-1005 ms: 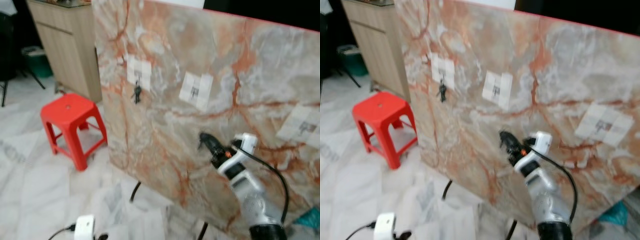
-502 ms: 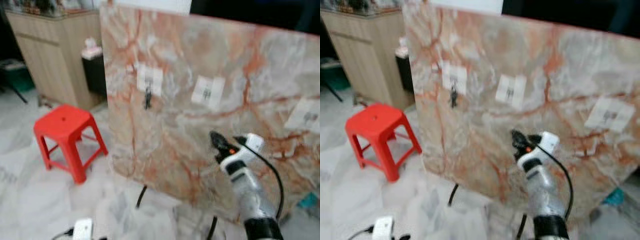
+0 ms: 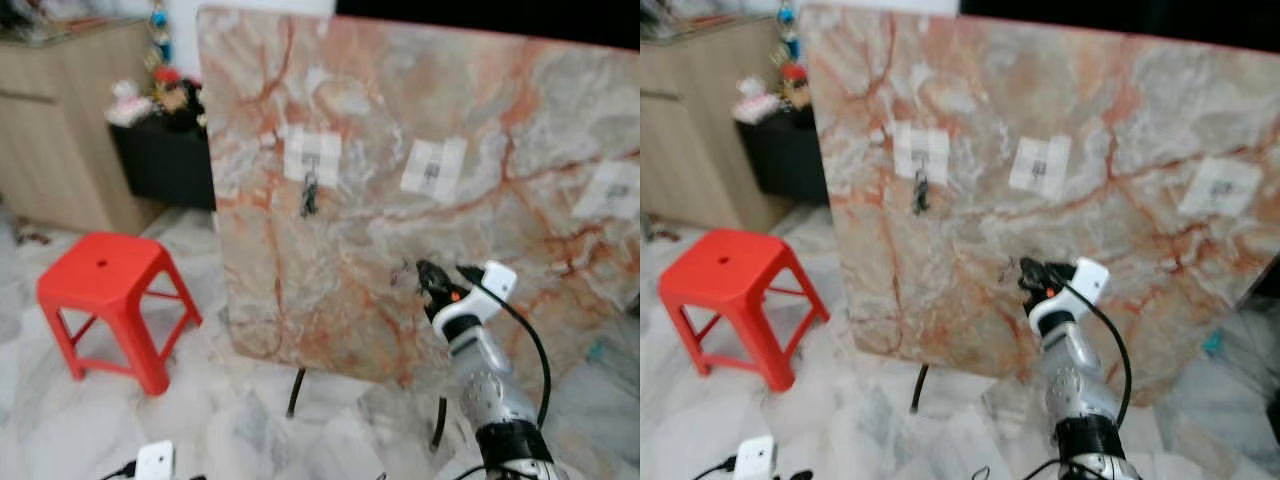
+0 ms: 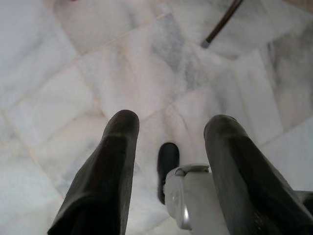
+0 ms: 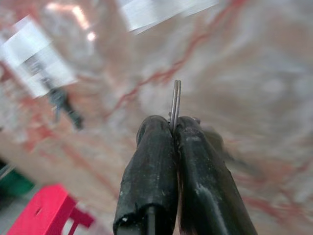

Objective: Hang keys on a hook

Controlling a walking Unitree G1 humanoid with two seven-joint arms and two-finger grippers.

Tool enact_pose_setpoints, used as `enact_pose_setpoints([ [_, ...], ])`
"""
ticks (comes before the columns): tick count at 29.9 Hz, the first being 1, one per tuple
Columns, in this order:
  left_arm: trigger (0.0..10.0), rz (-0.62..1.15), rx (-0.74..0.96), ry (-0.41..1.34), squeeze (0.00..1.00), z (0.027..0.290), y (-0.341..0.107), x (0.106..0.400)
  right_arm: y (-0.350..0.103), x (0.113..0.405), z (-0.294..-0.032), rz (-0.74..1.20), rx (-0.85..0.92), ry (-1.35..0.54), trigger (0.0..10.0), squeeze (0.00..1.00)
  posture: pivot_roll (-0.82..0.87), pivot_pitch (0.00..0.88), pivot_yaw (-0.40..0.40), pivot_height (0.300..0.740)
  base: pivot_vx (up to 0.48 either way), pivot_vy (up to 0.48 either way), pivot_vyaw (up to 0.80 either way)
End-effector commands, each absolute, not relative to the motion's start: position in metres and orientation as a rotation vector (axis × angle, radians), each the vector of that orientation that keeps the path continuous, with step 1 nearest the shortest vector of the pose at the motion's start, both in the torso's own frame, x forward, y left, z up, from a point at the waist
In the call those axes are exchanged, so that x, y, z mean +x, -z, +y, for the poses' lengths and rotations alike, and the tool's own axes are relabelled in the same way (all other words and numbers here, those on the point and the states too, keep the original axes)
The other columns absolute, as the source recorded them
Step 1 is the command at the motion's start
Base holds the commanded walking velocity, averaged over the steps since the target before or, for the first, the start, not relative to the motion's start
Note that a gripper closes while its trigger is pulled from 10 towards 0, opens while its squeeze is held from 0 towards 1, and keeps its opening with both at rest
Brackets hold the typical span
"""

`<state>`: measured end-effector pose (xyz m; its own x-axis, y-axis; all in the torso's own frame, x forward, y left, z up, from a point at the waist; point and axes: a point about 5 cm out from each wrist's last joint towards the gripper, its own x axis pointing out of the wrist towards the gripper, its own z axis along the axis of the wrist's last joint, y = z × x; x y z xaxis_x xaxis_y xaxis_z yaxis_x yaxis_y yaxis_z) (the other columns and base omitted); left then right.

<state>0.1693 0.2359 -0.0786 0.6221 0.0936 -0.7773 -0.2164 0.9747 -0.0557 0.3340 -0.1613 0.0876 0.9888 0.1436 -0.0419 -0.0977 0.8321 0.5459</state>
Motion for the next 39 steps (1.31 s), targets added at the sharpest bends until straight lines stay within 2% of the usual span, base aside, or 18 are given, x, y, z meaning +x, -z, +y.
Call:
enact_pose_setpoints([
  [1,10.0,0.891,-0.176,-0.177,0.00,0.228,0.082,0.167,-0.090,0.336,-0.170,0.062,0.559,-0.087,10.0,0.00,0.13,0.000,-0.057,0.740,0.000,0.401,0.00],
  [5,10.0,0.892,-0.177,-0.185,0.00,0.230,0.082,0.166,-0.091,0.338,-0.168,0.057,0.562,-0.085,10.0,0.00,0.13,0.000,-0.056,0.740,0.000,0.305,0.00],
  [21,10.0,0.812,-0.239,-0.202,0.00,0.227,0.079,0.169,-0.094,0.341,-0.163,0.031,0.531,-0.070,10.0,0.00,0.12,0.000,-0.052,0.740,0.000,0.000,0.00],
  [26,10.0,0.794,-0.278,-0.193,0.00,0.224,0.078,0.172,-0.094,0.343,-0.169,0.031,0.454,-0.006,10.0,0.00,0.13,0.000,-0.057,0.740,0.000,0.000,0.00],
  [28,10.0,0.787,-0.292,-0.181,0.00,0.222,0.078,0.173,-0.097,0.344,-0.173,0.019,0.394,0.034,10.0,0.00,0.13,0.000,-0.058,0.740,0.000,0.000,0.00],
  [31,10.0,0.774,-0.310,-0.161,0.00,0.219,0.077,0.176,-0.103,0.346,-0.187,0.014,0.156,0.175,10.0,0.00,0.13,0.000,-0.058,0.740,0.000,0.000,0.00],
  [32,10.0,0.774,-0.310,-0.161,0.00,0.219,0.077,0.176,-0.103,0.346,-0.187,0.014,0.156,0.175,10.0,0.00,0.13,0.000,-0.058,0.740,0.000,0.000,0.00],
  [33,10.0,0.771,-0.313,-0.159,0.00,0.219,0.077,0.176,-0.105,0.346,-0.195,0.008,0.032,0.252,10.0,0.00,0.12,0.000,-0.057,0.740,0.000,0.000,0.00],
  [37,10.0,0.764,-0.323,-0.154,0.00,0.218,0.076,0.176,-0.107,0.344,-0.206,0.013,-0.163,0.374,10.0,0.00,0.13,0.000,-0.057,0.740,0.000,0.000,0.00],
  [38,10.0,0.761,-0.327,-0.151,0.00,0.217,0.076,0.177,-0.109,0.342,-0.209,-0.006,-0.265,0.410,10.0,0.00,0.13,0.000,-0.057,0.740,0.000,0.000,0.00],
  [39,10.0,0.761,-0.327,-0.151,0.00,0.217,0.076,0.177,-0.109,0.342,-0.209,-0.006,-0.265,0.410,10.0,0.00,0.13,0.000,-0.057,0.740,0.000,0.000,0.00],
])
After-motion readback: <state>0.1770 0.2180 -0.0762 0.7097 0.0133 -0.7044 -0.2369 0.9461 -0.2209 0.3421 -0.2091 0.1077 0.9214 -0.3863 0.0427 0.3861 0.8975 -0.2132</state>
